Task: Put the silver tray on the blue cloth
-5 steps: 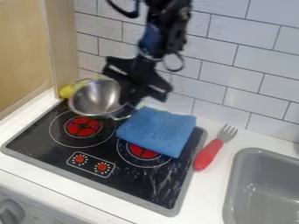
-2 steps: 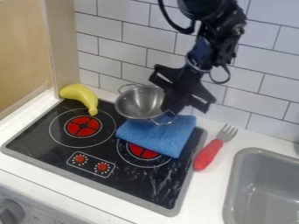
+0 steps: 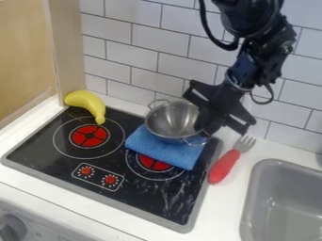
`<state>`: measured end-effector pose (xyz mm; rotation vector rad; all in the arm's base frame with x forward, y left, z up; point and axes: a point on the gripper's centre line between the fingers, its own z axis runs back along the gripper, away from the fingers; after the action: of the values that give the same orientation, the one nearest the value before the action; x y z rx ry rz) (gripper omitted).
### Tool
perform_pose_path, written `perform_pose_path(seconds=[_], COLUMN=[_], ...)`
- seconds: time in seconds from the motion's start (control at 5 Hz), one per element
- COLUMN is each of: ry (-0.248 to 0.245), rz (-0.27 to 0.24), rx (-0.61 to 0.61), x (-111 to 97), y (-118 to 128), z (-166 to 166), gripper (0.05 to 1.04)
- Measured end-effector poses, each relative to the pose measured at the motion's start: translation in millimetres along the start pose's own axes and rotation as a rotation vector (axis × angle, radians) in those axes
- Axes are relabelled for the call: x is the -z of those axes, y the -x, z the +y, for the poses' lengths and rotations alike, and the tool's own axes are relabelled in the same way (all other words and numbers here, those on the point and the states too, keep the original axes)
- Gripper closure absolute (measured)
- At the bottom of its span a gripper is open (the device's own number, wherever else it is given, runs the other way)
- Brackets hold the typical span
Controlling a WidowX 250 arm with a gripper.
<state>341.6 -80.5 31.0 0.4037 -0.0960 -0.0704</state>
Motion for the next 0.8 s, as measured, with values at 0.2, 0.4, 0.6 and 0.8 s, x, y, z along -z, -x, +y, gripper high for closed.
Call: perform_pose_path(seconds=[0.2, 0.4, 0.6, 0.8], ry=[0.003, -0.011, -0.011, -0.009], rz=[0.002, 0.022, 0.012, 0.01], rx=[-0.015, -0.052, -0.098, -0.106], x=[-1.6, -1.8, -1.8, -2.3], y=[-3.4, -0.1, -1.6, -1.8], z=[-1.2, 0.5, 0.5, 0.4], gripper=[1.027, 0.993, 0.824, 0.574])
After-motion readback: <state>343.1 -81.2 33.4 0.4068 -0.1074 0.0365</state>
